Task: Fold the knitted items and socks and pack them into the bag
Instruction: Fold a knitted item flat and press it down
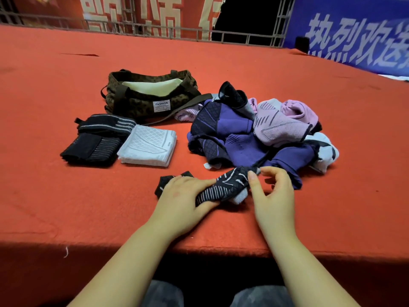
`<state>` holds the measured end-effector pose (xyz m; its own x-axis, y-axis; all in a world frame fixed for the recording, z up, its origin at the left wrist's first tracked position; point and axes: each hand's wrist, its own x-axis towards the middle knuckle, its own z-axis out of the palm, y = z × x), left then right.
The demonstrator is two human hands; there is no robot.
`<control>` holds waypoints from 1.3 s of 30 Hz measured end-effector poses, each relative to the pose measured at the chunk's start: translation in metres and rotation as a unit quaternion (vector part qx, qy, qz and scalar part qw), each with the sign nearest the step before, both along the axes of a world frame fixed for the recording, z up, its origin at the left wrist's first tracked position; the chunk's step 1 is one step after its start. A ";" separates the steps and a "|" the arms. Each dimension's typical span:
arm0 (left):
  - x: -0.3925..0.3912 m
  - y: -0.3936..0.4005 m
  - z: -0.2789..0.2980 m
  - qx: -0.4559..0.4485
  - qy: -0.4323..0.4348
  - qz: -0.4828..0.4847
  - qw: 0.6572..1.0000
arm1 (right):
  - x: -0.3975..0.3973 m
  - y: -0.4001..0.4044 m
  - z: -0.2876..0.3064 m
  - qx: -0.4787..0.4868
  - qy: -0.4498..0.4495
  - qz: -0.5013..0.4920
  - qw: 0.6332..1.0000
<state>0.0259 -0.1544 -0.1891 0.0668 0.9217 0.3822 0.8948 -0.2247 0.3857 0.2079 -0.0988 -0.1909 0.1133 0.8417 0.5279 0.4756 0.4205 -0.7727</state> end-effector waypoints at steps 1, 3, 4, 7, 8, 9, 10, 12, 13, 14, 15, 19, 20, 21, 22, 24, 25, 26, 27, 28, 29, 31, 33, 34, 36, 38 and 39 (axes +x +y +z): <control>0.000 0.003 0.002 0.002 -0.019 0.006 1.000 | -0.001 -0.004 0.001 0.046 -0.033 -0.004 0.998; -0.002 0.009 0.006 0.003 -0.057 0.024 0.998 | -0.004 -0.011 0.004 0.133 -0.104 0.010 0.986; -0.003 0.010 0.006 0.004 -0.072 0.031 0.997 | -0.005 -0.014 0.005 0.156 -0.131 0.022 0.979; -0.002 0.004 0.005 0.014 -0.129 0.038 0.991 | -0.007 -0.017 0.004 0.177 -0.187 0.036 0.966; -0.001 0.001 0.006 0.021 -0.133 0.029 0.990 | -0.008 -0.018 0.003 0.182 -0.208 0.044 0.960; 0.001 -0.001 0.007 0.026 -0.127 0.016 0.991 | -0.009 -0.018 0.004 0.184 -0.229 0.057 0.954; 0.001 -0.002 0.007 0.025 -0.117 0.002 0.993 | -0.010 -0.018 0.003 0.181 -0.248 0.072 0.949; 0.000 -0.002 0.007 0.006 -0.110 -0.022 0.994 | -0.011 -0.018 0.003 0.165 -0.263 0.094 0.946; -0.001 -0.002 0.005 -0.003 -0.118 -0.033 0.992 | -0.012 -0.017 0.003 0.158 -0.263 0.102 0.946; -0.003 0.000 0.004 -0.013 -0.132 -0.040 0.990 | -0.012 -0.017 0.002 0.153 -0.265 0.105 0.946; -0.004 0.001 0.003 -0.020 -0.143 -0.046 0.988 | -0.012 -0.015 0.001 0.150 -0.267 0.105 0.946; -0.004 0.003 0.001 -0.037 -0.143 -0.043 0.988 | -0.014 -0.012 -0.003 0.169 -0.272 0.095 0.943; -0.003 0.003 0.002 -0.038 -0.138 -0.038 0.989 | -0.015 -0.012 -0.003 0.182 -0.264 0.089 0.943; -0.003 0.003 0.000 -0.035 -0.134 -0.035 0.990 | -0.015 -0.011 -0.003 0.191 -0.249 0.083 0.946; -0.002 0.002 0.001 -0.034 -0.132 -0.030 0.990 | -0.014 -0.011 -0.002 0.195 -0.226 0.076 0.951; 0.000 0.000 0.003 -0.017 -0.131 -0.018 0.991 | -0.008 -0.007 0.000 0.165 -0.141 0.042 0.975; 0.000 -0.001 0.004 -0.003 -0.132 -0.013 0.991 | -0.004 -0.004 0.001 0.131 -0.076 0.009 0.988; 0.001 -0.002 0.007 0.009 -0.126 -0.004 0.992 | 0.000 0.000 0.001 0.090 -0.006 -0.028 0.996; 0.001 -0.003 0.007 0.031 -0.110 0.004 0.993 | 0.003 0.002 0.001 0.051 0.052 -0.061 0.995; 0.002 -0.005 0.008 0.048 -0.090 0.017 0.995 | 0.005 0.004 0.001 0.022 0.085 -0.080 0.993; 0.002 -0.005 0.006 0.072 -0.075 0.029 0.994 | 0.005 0.004 0.000 0.009 0.094 -0.083 0.992; 0.001 -0.005 0.006 0.087 -0.085 0.057 0.991 | 0.003 0.001 0.002 -0.004 0.084 -0.054 0.995; -0.001 -0.006 0.009 0.087 -0.098 0.076 0.988 | 0.000 -0.004 0.006 -0.027 0.075 -0.007 0.997; 0.000 -0.008 0.011 0.079 -0.102 0.086 0.988 | -0.001 -0.006 0.009 -0.042 0.072 0.016 0.996; 0.000 -0.014 0.017 0.061 -0.137 0.099 0.984 | -0.004 -0.011 0.013 -0.062 0.077 0.063 0.993; 0.001 -0.021 0.028 0.042 -0.220 0.107 0.969 | -0.007 -0.015 0.015 -0.076 0.099 0.109 0.986; 0.001 -0.023 0.034 0.050 -0.267 0.102 0.957 | -0.010 -0.016 0.014 -0.083 0.108 0.125 0.983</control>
